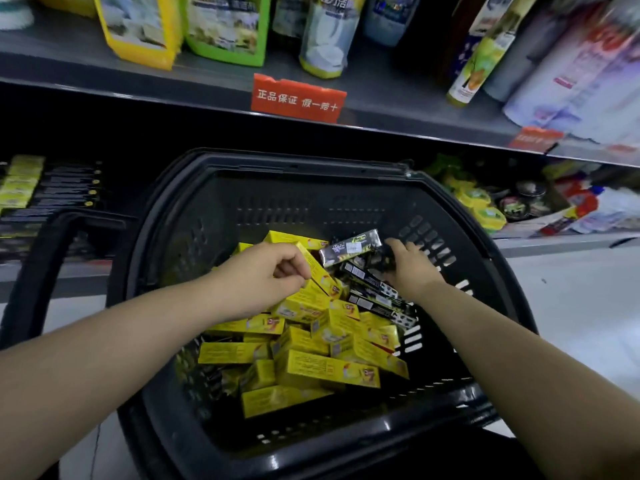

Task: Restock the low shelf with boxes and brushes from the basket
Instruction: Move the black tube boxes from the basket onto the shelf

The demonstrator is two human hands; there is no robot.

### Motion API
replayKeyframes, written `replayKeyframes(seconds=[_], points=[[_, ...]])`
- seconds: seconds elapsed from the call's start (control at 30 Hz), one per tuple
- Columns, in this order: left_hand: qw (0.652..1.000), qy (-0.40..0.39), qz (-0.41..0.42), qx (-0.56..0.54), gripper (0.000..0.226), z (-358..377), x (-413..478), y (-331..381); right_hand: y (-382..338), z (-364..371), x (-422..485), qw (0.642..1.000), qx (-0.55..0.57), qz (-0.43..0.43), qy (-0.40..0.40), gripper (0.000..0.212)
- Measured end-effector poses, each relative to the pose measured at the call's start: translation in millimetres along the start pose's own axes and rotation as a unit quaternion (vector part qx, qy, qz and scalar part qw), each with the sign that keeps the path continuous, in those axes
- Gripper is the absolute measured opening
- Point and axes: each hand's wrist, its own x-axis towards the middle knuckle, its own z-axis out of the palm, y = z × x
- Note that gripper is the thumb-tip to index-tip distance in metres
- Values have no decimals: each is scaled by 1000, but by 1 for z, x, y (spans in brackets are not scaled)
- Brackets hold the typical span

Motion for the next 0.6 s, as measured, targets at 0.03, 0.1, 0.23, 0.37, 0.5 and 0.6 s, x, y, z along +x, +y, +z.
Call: replayKeyframes(seconds=[0.03, 0.1, 0.23, 0.37, 0.5, 0.6], points=[[1000, -6, -4, -6, 9, 3, 0, 0, -2, -1, -1, 1000, -19, -2, 5, 58], [1000, -16, -17, -19, 7, 7, 0, 0, -9, -7, -3, 998, -57, -17, -3, 46], [998, -5, -52, -40, 19, 7, 1, -3, -39, -40, -16, 992, 109, -53, 30, 34], [986, -8, -88, -138, 41, 3, 1, -2, -84, -65, -41, 919, 391, -52, -12, 28], [948, -39, -136, -284, 50, 2, 1, -1, -117, -65, -55, 879, 472, -66, -30, 33], [927, -21, -161, -338, 34, 1, 3, -2, -123, -64, -52, 860, 497, -88, -70, 23]])
